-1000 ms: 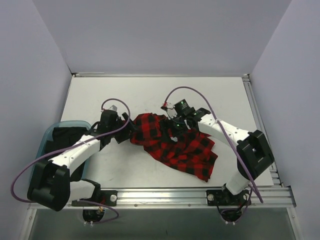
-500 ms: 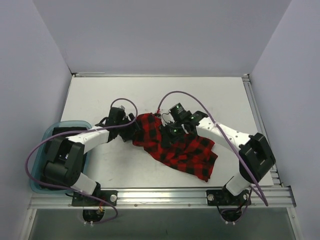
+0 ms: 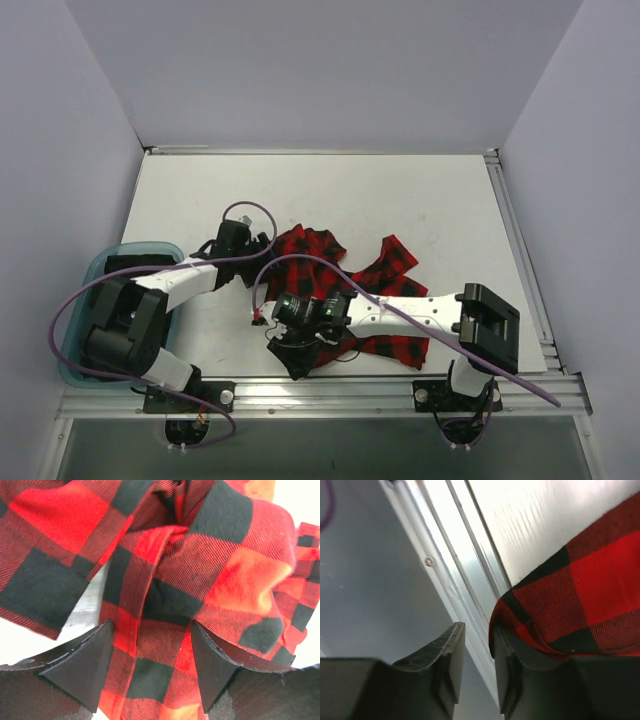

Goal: Fold and stack the long sleeve shirts
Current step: Flatten the shirt out

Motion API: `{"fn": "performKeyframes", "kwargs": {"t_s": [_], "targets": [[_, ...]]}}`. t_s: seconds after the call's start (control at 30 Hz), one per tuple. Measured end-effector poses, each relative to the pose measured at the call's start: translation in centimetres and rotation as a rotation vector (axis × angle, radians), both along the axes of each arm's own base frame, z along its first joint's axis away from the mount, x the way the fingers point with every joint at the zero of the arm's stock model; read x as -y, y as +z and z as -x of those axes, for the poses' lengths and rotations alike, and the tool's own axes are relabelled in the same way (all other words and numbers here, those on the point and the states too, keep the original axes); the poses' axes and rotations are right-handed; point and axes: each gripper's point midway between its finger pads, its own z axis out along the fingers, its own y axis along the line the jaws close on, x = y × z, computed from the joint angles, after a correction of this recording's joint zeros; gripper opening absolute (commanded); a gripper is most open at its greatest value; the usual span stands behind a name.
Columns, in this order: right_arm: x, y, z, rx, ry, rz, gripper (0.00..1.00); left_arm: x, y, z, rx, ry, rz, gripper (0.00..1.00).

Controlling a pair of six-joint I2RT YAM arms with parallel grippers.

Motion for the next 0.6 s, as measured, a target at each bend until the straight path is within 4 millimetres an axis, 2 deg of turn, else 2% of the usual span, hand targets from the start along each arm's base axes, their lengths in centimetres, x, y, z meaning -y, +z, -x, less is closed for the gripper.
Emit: {"fn": "performKeyframes", "kwargs": {"t_s": [0.03,0.07,0.13,0.23,0.3,0.37,0.47,0.6], "targets": [[0.2,-0.7,0.5,-0.006,0.004,0.033,0.36,-0.1,-0.2,0.2,-0.003,0.0,-0.005,0.72],[0.6,-1.2,0.7,-0.004,-0.004,0.063,0.5,-0.2,-0.3,0.3,-0.005,-0.002,-0.009,0.72],[1.5,-1.4,0.2,0.02,-0.045,0.107,0.61,-0.3,-0.4,0.6,-0.003,-0.007,-0.015,0.72],[2.8,0.7,-3.0,0.074,-0.187,0.095,0.78,-0.2,0.1,0.8,0.021,-0.026,-0.019,0.73],[4.4,3.2,-6.7,0.116,-0.341,0.034,0.84,0.2,0.7,0.9,0.047,-0.048,-0.02,0.76],[7.3,5.7,-11.0,0.157,-0.544,-0.028,0.84,0.6,1.2,1.1,0.07,-0.07,-0.02,0.77],[13.6,7.9,-17.2,0.2,-0.896,-0.079,0.83,1.2,1.6,1.4,0.094,-0.103,-0.029,0.77],[19.6,7.2,-21.2,0.174,-1.206,-0.041,0.81,1.8,1.4,2.0,0.108,-0.14,-0.054,0.78]]}}
